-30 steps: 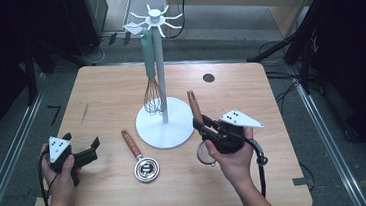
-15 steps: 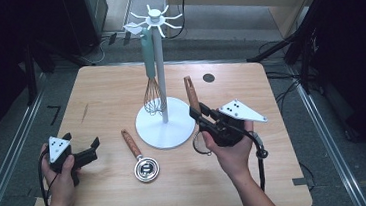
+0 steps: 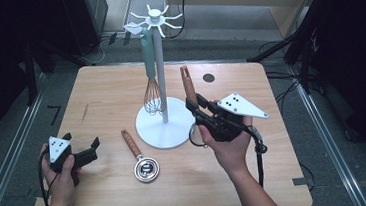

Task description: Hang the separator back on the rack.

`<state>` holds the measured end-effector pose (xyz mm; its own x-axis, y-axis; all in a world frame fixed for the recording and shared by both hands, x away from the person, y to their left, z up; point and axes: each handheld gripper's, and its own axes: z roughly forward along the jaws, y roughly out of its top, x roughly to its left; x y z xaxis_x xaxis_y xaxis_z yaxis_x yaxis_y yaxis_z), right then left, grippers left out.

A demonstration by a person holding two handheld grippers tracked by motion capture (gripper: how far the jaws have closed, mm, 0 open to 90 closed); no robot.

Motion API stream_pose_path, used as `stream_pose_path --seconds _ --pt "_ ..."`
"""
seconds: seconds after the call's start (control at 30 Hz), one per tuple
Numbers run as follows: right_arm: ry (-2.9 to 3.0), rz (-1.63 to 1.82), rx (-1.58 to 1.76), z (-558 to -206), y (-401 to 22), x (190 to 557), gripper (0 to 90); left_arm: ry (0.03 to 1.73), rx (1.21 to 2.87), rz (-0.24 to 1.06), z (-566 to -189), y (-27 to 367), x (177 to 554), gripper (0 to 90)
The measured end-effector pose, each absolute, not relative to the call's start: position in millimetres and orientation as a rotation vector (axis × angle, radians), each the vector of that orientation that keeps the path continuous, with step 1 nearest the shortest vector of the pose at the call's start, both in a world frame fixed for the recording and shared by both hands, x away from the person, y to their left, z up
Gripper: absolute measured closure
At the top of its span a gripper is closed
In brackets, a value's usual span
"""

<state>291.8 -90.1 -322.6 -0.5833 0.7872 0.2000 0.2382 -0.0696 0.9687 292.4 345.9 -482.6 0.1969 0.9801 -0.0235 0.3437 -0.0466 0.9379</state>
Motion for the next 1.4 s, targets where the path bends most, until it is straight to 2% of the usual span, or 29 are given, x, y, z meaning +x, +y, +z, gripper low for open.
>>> stream_pose_path --seconds 0.83,1.4 --pt "1.685 1.76 0.967 -281 -72 291 69.8 1.299 1.56 0.877 -483 346 293 1.0" --pt "1.626 1.784 0.915 -266 -63 294 69.7 1.301 1.561 0.874 -482 346 293 1.0"
